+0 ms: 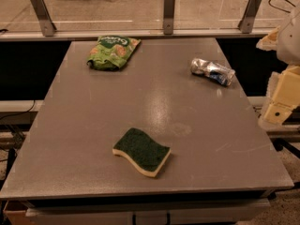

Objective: Pick redbull can

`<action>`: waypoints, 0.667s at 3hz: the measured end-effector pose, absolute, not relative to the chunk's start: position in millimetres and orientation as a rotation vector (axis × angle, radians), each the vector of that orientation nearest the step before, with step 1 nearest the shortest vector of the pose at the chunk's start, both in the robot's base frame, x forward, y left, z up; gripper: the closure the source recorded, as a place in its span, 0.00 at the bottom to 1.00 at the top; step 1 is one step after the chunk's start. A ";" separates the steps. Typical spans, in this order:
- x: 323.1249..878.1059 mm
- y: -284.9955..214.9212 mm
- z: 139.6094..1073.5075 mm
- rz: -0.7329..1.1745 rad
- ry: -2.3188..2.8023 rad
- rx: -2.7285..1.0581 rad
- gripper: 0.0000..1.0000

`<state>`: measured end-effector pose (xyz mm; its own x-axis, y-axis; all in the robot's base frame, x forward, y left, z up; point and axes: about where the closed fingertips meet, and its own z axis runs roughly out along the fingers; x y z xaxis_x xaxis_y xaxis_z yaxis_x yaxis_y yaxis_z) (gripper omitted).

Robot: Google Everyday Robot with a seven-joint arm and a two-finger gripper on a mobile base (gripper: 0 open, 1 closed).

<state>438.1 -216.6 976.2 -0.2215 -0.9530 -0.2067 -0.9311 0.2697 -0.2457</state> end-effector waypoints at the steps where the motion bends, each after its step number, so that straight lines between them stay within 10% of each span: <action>1: 441.7 -214.8 975.1 -0.096 2.215 -1.722 0.00; 2: 473.9 -209.0 960.0 -0.065 2.172 -1.710 0.00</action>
Offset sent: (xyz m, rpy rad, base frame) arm 0.0831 0.0128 -0.0437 0.1060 -0.0459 0.0415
